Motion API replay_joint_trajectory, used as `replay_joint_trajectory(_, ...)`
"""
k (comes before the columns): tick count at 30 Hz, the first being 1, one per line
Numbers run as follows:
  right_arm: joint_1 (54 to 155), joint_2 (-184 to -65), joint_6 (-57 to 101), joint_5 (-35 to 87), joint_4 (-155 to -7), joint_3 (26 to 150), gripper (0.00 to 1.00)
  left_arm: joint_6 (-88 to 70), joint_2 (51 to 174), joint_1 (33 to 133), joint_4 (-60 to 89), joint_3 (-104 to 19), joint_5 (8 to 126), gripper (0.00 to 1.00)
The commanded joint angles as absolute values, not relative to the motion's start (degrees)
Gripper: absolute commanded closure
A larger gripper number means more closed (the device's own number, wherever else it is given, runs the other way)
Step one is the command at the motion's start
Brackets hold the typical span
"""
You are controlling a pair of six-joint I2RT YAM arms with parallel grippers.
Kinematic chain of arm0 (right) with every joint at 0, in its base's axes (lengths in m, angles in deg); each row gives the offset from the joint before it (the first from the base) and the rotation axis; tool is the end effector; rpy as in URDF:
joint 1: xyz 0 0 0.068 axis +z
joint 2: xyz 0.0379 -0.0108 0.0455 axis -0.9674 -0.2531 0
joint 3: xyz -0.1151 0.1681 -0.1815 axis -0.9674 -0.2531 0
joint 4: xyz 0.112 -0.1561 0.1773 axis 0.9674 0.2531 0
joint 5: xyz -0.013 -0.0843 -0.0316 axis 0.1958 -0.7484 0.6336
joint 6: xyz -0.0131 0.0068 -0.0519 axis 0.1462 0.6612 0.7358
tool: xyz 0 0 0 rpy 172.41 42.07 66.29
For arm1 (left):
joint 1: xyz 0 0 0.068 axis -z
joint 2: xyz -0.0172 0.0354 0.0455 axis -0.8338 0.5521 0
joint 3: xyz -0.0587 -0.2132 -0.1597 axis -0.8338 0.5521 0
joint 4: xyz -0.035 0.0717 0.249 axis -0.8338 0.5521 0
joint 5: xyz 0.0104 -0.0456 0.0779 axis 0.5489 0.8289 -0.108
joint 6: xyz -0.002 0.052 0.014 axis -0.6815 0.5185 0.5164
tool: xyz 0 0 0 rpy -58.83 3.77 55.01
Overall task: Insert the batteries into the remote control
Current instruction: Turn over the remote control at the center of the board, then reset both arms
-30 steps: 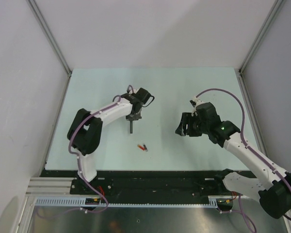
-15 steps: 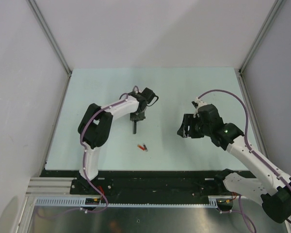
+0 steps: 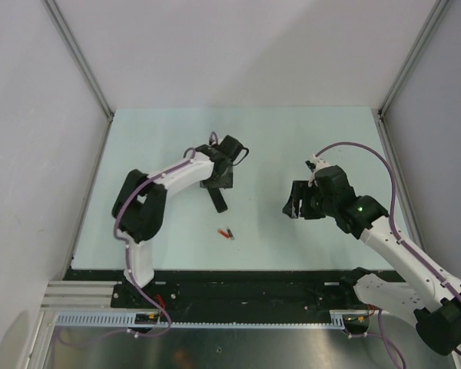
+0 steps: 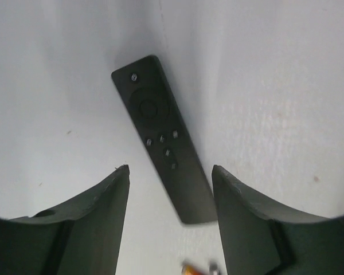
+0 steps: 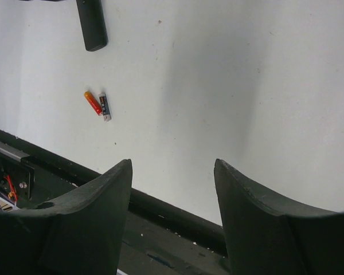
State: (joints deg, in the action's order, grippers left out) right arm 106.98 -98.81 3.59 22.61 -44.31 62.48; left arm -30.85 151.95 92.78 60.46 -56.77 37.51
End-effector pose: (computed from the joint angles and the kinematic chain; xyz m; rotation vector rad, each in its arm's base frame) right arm 0.1688 0.1075 0.2931 -0.1725 2.3827 0.5842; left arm 0.3366 -0.2312 0.1887 -0.0193 2.6698 0.1644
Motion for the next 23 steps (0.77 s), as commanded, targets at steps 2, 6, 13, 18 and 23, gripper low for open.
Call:
replay_joint_trajectory(2, 106.8, -97.8, 4.4, 21.2, -44.8, 64.6, 0.36, -28.3, 132.4, 93.1, 55.7, -49.4, 39.4, 0.36)
replay_joint_trajectory(6, 107.3, -97.8, 4.1, 21.7, -47.5, 62.9, 0.36, -28.6, 116.2, 92.8, 46.1, -35.2, 45.3, 0.36)
replay_joint_trajectory(13, 108.8, -96.4, 3.6, 21.0, -54.4, 57.6, 0.37, -32.7, 93.6, 91.2, 40.3, -15.2, 47.2, 0.14)
replay_joint_trajectory(18, 109.4, -98.5, 3.2, 20.8, -57.1, 56.6, 0.36, -31.5, 85.7, 90.3, 40.3, -12.2, 47.3, 0.12)
replay_joint_trajectory(23, 110.6, -99.2, 2.9, 20.0, -59.3, 56.6, 0.37, -30.4, 85.9, 89.4, 40.4, -12.5, 47.6, 0.12)
